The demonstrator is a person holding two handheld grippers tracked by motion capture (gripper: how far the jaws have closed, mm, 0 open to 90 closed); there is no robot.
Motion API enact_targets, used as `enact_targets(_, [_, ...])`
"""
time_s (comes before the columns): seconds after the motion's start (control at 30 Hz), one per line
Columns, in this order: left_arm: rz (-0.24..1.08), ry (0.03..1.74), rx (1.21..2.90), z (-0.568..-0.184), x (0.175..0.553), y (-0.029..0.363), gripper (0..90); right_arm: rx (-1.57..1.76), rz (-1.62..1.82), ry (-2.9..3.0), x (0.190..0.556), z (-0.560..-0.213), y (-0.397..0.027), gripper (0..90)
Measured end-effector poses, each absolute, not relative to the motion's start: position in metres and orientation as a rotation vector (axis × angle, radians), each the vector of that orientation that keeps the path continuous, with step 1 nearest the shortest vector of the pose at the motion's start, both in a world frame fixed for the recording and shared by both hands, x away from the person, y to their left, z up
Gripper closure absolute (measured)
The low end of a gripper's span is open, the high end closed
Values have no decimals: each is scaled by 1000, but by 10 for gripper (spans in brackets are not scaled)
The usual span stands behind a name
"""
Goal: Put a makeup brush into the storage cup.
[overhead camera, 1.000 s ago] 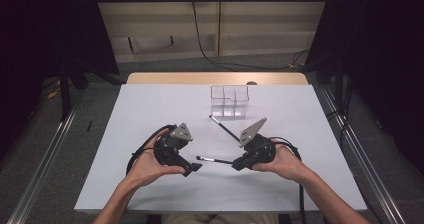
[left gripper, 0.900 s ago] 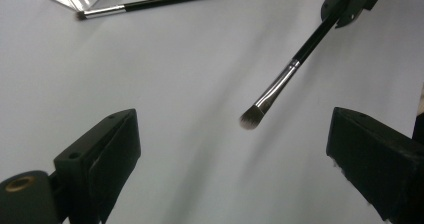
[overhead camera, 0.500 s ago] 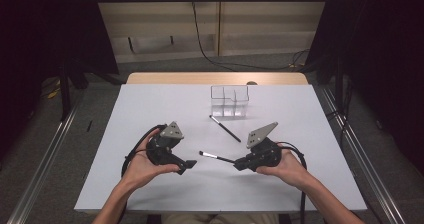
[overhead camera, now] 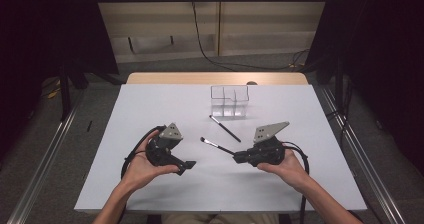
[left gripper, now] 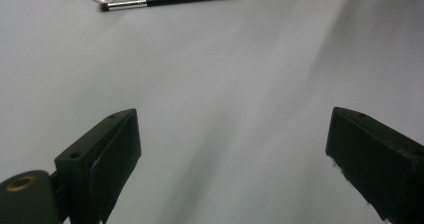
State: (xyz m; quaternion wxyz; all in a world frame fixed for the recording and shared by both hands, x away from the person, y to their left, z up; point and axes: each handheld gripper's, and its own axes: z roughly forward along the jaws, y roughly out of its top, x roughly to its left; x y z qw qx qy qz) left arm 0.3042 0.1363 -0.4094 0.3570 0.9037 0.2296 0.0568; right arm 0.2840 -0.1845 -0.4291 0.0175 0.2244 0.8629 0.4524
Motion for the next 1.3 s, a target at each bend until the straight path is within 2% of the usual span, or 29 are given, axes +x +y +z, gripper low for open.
enact_targets(0.63, [179, 604, 2282, -409, 302, 141, 91, 691, 1677, 2482, 282, -430, -186, 840])
enact_targets(0.93, [212, 617, 2222, -406, 301, 144, 89, 657, 1792, 2375, 280, -430, -184, 840])
enact_targets(1.03, [230, 610, 2195, -405, 299, 144, 121, 659, 1827, 2344, 279, -429, -184, 840])
enact_targets(1.3, [233, 616, 2108, -404, 297, 145, 129, 651, 1840, 2319, 279, -429, -185, 840])
